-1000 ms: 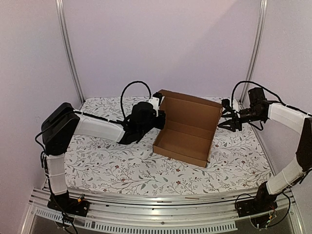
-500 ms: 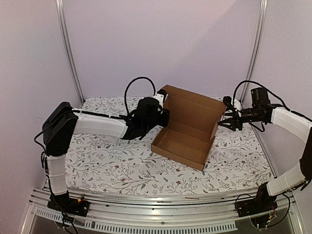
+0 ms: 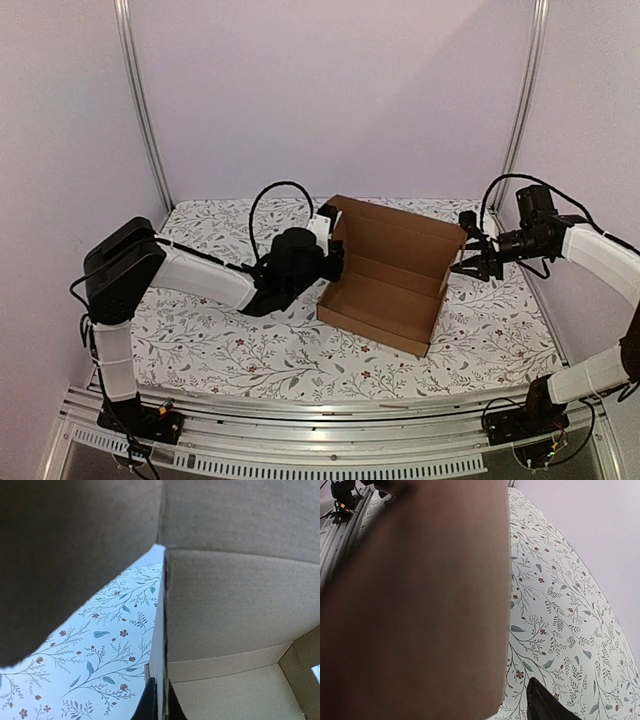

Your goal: Fold the paper box

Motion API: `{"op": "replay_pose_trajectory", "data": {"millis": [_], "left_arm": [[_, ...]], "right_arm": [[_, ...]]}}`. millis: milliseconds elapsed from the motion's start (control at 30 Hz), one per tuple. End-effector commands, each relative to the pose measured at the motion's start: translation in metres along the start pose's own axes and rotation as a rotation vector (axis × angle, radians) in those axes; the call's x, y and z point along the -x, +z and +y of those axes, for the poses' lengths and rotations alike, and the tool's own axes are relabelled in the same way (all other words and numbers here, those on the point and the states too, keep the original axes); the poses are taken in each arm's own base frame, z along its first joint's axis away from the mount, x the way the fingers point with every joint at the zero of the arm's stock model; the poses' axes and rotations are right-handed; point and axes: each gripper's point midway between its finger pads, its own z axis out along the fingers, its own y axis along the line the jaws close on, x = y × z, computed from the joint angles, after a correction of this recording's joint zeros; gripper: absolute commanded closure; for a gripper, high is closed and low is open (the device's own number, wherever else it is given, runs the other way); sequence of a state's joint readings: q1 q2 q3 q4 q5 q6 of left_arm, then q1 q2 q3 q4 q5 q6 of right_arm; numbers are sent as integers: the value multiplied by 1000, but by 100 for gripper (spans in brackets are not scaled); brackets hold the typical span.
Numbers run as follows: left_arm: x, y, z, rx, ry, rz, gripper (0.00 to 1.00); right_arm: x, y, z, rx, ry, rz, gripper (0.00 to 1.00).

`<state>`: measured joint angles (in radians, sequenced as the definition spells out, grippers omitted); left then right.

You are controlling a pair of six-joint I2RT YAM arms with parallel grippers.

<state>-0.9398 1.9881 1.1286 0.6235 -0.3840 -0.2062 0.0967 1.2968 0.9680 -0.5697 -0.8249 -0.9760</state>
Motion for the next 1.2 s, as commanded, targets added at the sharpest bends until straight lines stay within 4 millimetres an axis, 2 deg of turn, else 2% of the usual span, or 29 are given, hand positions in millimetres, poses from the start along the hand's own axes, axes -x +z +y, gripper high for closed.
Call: {"op": "replay_pose_trajectory", "data": {"millis": [0, 133, 300, 467, 533, 567, 700, 833, 900, 967, 1033, 1100, 1167], "left_arm": [[-52, -19, -21, -53, 87, 105, 100], [-61, -32, -16, -26, 113, 55, 100], [-70, -37, -8, 7, 128, 1, 100], [-80, -38, -5, 26, 139, -31, 100], [-83, -38, -6, 27, 141, -41, 100], [-84, -38, -7, 26, 141, -48, 100], [-83, -39, -12, 18, 144, -73, 100], [-78, -40, -18, 19, 150, -90, 100], [-75, -40, -20, 21, 155, -95, 100], [-73, -41, -21, 27, 165, -95, 100], [-72, -42, -21, 35, 173, -94, 100], [-71, -44, -20, 45, 179, -93, 100], [-70, -45, -18, 54, 182, -93, 100]], "right_arm": [[-11, -2, 35, 91, -9, 40, 42], [-22, -9, 61, 158, -36, 91, 39], [-26, -33, 87, 208, -64, 187, 32], [-25, -63, 97, 191, -121, 309, 28], [-9, -78, 98, 173, -119, 316, 28], [5, -86, 99, 167, -116, 295, 27], [84, -114, 107, 182, -1, 95, 25], [137, -105, 86, 129, 105, -26, 24], [154, -91, 78, 64, 105, -30, 25], [172, -80, 77, 62, 128, -43, 25], [177, -69, 69, 56, 185, -27, 29], [169, -51, 65, 42, 202, 49, 29], [158, -37, 68, 26, 135, 133, 29]]}}
